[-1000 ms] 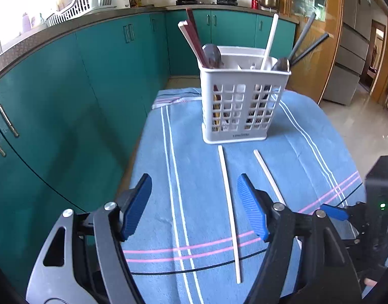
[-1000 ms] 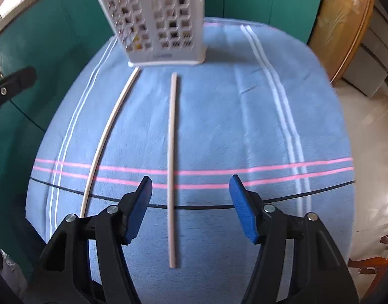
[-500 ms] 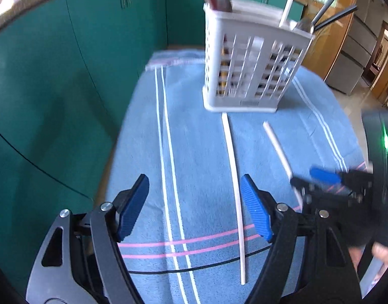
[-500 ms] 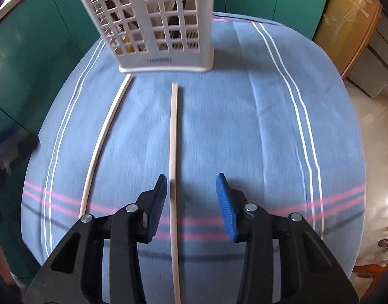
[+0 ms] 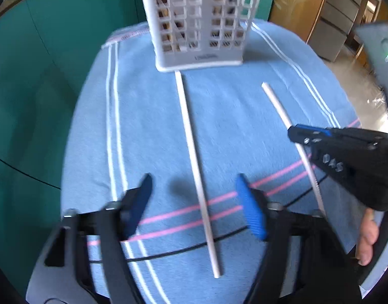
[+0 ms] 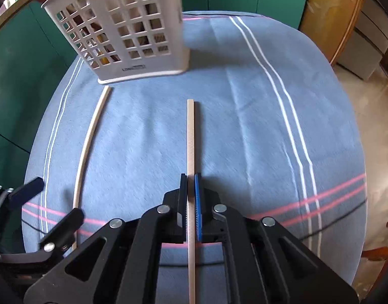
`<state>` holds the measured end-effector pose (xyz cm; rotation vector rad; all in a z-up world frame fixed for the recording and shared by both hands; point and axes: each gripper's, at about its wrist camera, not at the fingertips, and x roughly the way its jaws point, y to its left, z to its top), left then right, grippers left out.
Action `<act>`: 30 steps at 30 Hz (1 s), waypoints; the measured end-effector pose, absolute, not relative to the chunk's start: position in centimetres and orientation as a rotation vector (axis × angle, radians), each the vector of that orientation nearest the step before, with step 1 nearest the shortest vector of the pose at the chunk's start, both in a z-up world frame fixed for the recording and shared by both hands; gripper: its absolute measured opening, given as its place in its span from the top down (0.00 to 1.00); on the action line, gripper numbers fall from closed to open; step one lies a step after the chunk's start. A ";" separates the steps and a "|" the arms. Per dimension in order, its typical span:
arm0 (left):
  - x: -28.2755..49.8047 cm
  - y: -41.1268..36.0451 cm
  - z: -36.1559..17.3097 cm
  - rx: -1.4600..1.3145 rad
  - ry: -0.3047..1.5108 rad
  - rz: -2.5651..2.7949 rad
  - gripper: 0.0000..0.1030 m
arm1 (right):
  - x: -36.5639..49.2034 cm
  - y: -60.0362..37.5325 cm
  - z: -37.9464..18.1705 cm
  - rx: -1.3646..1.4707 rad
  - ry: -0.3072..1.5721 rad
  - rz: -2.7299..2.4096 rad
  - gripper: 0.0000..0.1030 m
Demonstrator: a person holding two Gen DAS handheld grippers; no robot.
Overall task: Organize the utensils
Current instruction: 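Close the left tool on the white chopstick while the right tool grips another beige chopstick, then reopen both tools around the white and beige chopsticks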
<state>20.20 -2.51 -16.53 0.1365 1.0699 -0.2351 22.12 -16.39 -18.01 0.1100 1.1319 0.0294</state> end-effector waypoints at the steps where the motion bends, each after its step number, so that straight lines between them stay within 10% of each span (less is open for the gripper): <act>1: 20.3 -2.6 -17.0 0.135 1.087 -0.240 0.61 | 21.9 -16.7 -18.1 0.122 1.134 0.031 0.94; 7: 19.8 -2.1 -17.1 0.113 1.092 -0.234 0.94 | 21.0 -17.0 -18.2 0.145 1.129 0.041 0.94; 24: 14.8 0.6 -16.8 0.110 1.117 -0.271 0.95 | 19.1 -17.4 -18.4 0.151 1.149 0.119 0.94; 30: 17.6 0.8 -14.4 0.110 1.049 -0.264 0.93 | 19.5 -17.2 -17.8 0.140 1.134 0.115 0.74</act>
